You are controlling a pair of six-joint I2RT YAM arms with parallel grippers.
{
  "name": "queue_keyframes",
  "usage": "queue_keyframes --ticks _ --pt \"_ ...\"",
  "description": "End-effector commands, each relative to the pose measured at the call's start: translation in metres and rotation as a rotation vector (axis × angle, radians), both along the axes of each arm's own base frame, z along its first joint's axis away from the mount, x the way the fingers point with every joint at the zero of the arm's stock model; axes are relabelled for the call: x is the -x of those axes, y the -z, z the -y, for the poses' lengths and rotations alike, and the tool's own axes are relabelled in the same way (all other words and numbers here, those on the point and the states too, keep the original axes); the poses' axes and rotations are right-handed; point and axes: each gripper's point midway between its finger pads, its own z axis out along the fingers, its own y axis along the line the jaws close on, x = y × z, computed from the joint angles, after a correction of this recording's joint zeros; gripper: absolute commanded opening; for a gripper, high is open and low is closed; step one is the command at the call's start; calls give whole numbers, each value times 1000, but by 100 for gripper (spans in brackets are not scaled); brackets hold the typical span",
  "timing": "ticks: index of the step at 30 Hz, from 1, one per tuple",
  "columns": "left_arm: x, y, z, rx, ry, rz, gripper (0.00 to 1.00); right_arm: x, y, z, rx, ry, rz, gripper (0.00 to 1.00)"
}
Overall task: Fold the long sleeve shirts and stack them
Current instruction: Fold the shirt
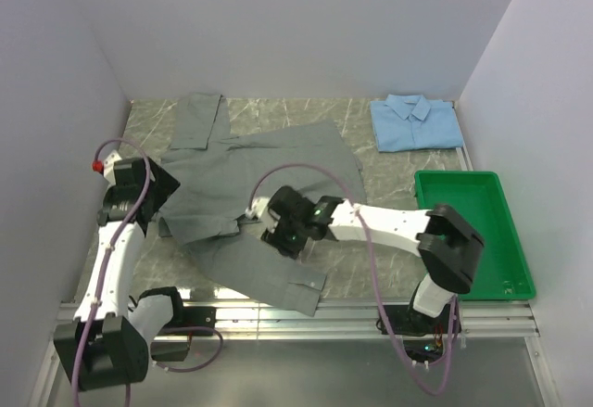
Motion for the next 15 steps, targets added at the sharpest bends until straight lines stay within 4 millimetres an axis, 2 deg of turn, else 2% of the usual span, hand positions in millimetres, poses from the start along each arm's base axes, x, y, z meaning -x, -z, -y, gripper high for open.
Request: queue_keyframes --ticks 1,6,8,12,14,15 --pt "0 -4 -2 -42 30 62 99 24 20 -7 108 -154 19 50" --pt "0 2 0 -39 36 73 99 39 48 -20 178 -222 8 50" --pt "-2 3 0 -40 39 69 99 38 50 -23 188 -224 10 49" --pt "-4 1 -1 -41 34 66 99 21 59 -24 233 -179 63 48" --pt "-4 3 -1 -36 36 61 99 1 57 -26 261 -121 138 48" --pt "-3 3 -1 -37 34 58 99 -3 66 -24 294 -112 138 48"
